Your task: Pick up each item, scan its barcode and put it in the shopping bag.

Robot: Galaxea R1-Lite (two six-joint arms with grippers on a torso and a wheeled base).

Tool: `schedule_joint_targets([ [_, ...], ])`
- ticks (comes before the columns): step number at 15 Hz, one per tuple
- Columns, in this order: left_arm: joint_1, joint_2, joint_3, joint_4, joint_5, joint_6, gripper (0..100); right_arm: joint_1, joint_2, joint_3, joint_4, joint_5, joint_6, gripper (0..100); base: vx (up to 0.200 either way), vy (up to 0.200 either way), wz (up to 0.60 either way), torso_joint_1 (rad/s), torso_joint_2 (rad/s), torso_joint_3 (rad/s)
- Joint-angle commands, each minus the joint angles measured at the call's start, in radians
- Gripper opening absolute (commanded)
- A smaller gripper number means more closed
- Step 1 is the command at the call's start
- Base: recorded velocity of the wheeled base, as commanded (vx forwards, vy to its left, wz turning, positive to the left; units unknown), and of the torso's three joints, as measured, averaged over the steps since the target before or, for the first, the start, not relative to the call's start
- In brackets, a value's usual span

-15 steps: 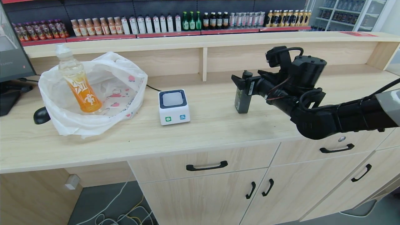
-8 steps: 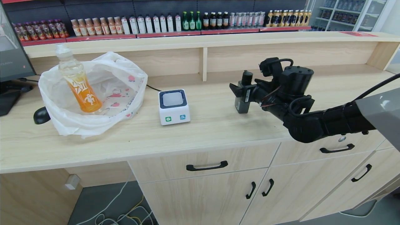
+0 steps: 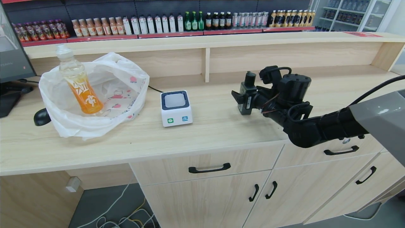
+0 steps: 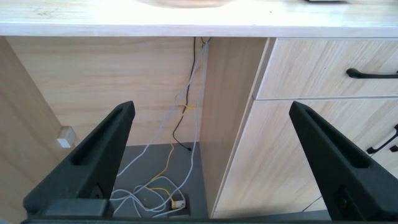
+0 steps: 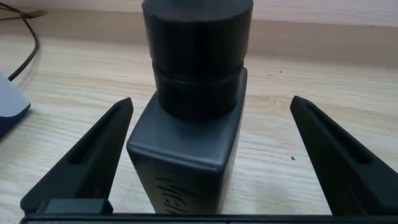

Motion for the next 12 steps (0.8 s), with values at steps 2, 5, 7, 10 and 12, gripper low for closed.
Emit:
schedule_joint_targets([
  [2,0.0,0.0,0.0,0.0,0.0,0.0,100,-0.001,0.011,-0.001,-0.001,0.0,0.012,100,0.0,0.0,0.0,0.0,0.0,0.0],
  [5,0.0,0.0,0.0,0.001,0.0,0.0,100,-0.002,0.01,-0.004,-0.001,-0.001,0.016,0,0.0,0.0,0.0,0.0,0.0,0.0],
  [7,0.0,0.0,0.0,0.0,0.0,0.0,100,-0.004,0.002,0.007,-0.016,-0.001,0.02,0,0.0,0.0,0.0,0.0,0.0,0.0],
  [10,-0.002,0.0,0.0,0.0,0.0,0.0,100,-0.004,-0.009,0.002,-0.016,0.0,0.022,0,0.0,0.0,0.0,0.0,0.0,0.0],
  [12,0.0,0.0,0.0,0.0,0.0,0.0,100,-0.001,-0.042,0.014,-0.013,0.0,0.023,0,0.0,0.0,0.0,0.0,0.0,0.0],
])
